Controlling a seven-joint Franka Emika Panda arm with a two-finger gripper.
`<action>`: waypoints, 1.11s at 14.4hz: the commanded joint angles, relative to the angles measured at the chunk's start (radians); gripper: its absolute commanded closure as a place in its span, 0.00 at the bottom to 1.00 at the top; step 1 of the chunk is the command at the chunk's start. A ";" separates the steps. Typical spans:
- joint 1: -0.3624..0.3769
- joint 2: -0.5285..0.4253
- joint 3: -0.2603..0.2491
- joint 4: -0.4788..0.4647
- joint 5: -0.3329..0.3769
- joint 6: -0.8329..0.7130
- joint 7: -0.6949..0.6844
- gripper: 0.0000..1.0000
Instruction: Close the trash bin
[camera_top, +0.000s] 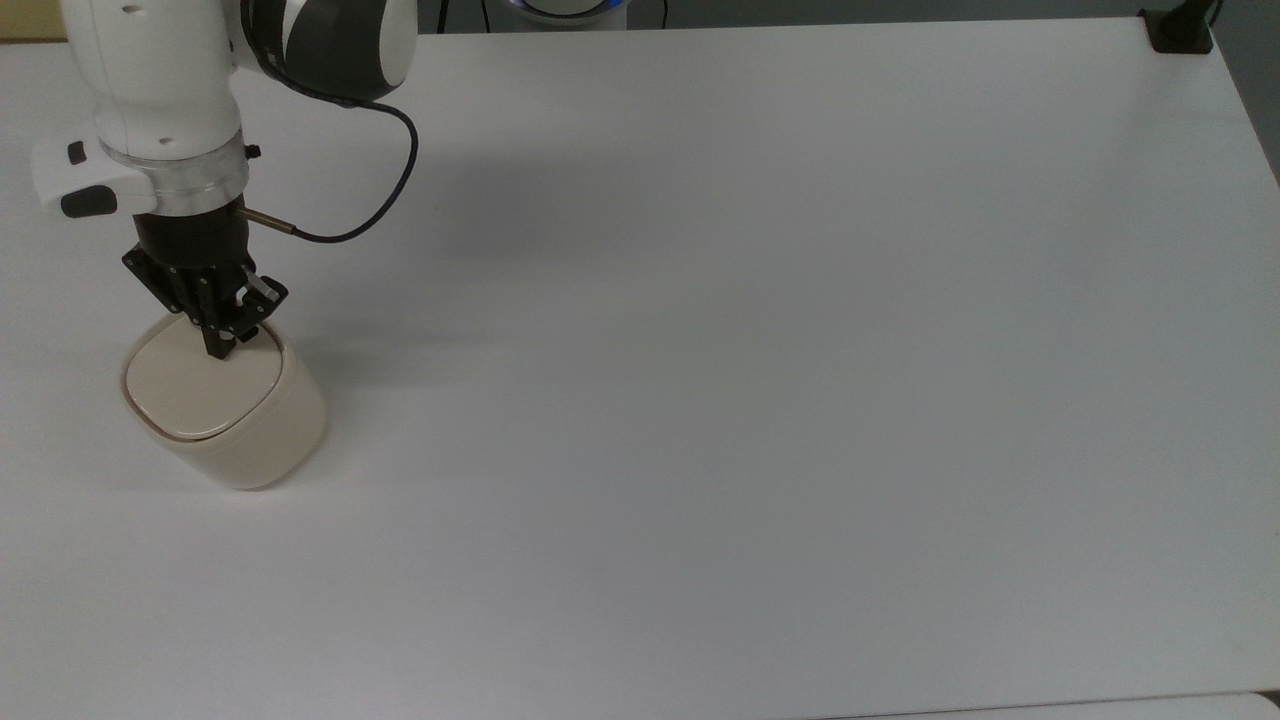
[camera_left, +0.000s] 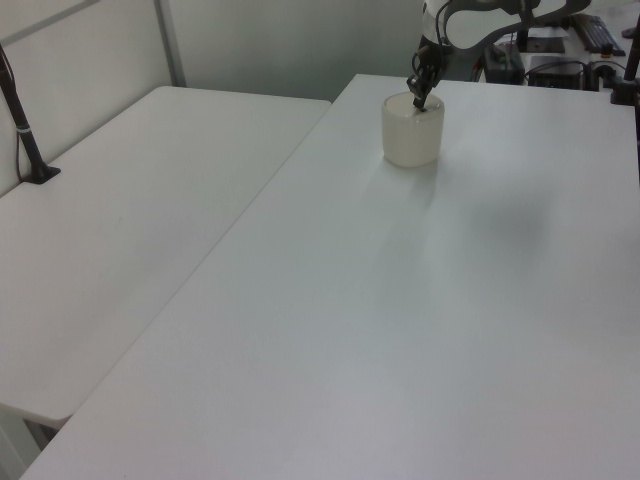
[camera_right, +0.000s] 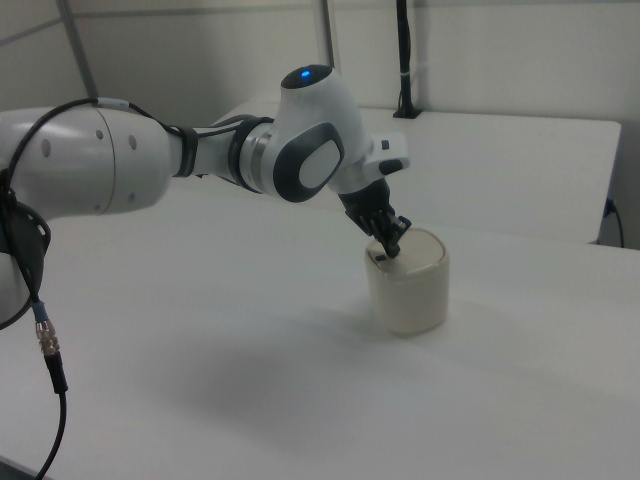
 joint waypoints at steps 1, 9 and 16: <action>0.002 0.006 -0.004 0.008 0.018 -0.016 -0.030 1.00; 0.160 -0.209 0.009 0.007 0.038 -0.303 -0.038 1.00; 0.306 -0.367 0.004 -0.059 -0.003 -0.600 -0.067 0.99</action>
